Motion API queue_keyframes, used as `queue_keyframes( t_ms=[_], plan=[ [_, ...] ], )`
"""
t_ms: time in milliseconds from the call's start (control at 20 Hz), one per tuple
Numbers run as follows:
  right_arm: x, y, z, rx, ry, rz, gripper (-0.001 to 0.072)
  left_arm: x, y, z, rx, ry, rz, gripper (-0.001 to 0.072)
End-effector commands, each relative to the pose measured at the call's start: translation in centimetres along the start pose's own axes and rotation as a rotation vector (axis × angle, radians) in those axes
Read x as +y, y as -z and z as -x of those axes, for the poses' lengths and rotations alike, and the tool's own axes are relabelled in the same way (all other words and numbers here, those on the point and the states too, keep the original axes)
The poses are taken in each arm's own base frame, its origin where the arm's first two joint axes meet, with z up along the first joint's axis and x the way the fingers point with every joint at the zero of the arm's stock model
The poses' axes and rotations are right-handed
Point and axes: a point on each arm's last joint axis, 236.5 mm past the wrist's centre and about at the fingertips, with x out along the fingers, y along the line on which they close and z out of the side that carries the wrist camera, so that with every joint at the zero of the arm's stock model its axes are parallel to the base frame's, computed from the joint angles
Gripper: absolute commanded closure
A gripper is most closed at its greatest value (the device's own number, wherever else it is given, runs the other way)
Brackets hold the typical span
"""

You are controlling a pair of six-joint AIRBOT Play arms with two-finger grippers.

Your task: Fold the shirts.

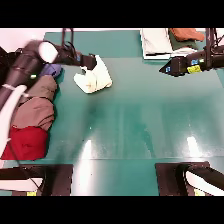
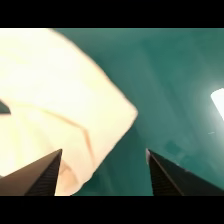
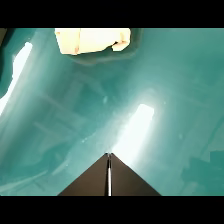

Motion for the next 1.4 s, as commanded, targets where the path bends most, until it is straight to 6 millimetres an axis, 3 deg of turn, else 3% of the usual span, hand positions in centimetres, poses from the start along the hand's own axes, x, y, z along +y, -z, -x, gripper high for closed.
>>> queue_keyframes(
  t_ms=[0,150,350,400,450,500,600,650,800,850,900,950,1000,1100,1250,1300,1350],
  plan=[
    [0.0,-0.1,0.0,-0.006,0.001,-0.001,0.0694,3.3,5.7,-7.3,0.159,-0.040,0.128,0.0076],
    [0.0,-0.2,0.0,-0.006,0.001,-0.001,0.0694,3.4,7.4,-10.5,0.177,-0.021,0.174,0.0077],
    [0.0,-0.2,0.0,-0.007,-0.002,-0.002,0.0694,3.2,5.6,-10.3,0.128,-0.014,0.174,0.0134],
    [0.1,-0.2,0.0,-0.007,-0.005,-0.002,0.0694,3.0,4.5,-9.8,0.107,-0.010,0.170,0.0492],
    [0.1,-0.2,0.0,-0.007,-0.006,-0.002,0.0694,2.7,3.2,-9.0,0.081,-0.004,0.163,0.0664],
    [0.1,-0.2,0.0,-0.008,-0.006,-0.002,0.0694,2.3,1.6,-7.8,0.056,0.004,0.138,0.0673],
    [0.2,-0.2,0.1,-0.009,-0.007,-0.002,0.0694,1.2,-3.0,-3.4,-0.035,0.018,0.045,0.0685],
    [0.3,-0.3,0.2,-0.014,-0.007,0.000,0.0694,0.3,-6.2,0.3,-0.116,0.026,0.000,0.0685],
    [1.1,-2.5,2.2,-0.140,0.007,0.026,0.0694,-3.0,-13.9,14.1,-0.394,0.045,-0.111,0.0686],
    [1.5,-3.9,3.5,-0.218,0.016,0.041,0.0694,-4.3,-15.0,18.6,-0.470,0.052,-0.150,0.0686],
    [2.1,-5.2,5.0,-0.302,0.024,0.055,0.0694,-5.5,-15.2,21.9,-0.514,0.060,-0.186,0.0687],
    [2.5,-6.4,6.4,-0.373,0.030,0.067,0.0694,-7.2,-14.9,24.2,-0.532,0.081,-0.221,0.0686],
    [3.0,-7.3,7.8,-0.440,0.038,0.079,0.0694,-9.0,-14.2,25.2,-0.528,0.107,-0.247,0.0687],
    [3.7,-8.6,10.0,-0.535,0.048,0.097,0.0694,-12.6,-12.0,24.2,-0.458,0.169,-0.304,0.0686],
    [4.3,-9.3,11.6,-0.598,0.052,0.110,0.0694,-18.5,-7.6,18.8,-0.317,0.275,-0.404,0.0683],
    [4.4,-9.2,11.8,-0.602,0.052,0.111,0.0694,-20.5,-6.2,17.0,-0.277,0.316,-0.440,0.0634],
    [4.4,-9.2,11.8,-0.602,0.052,0.112,0.0694,-21.9,-5.1,15.5,-0.246,0.344,-0.464,0.0291]
  ],
)
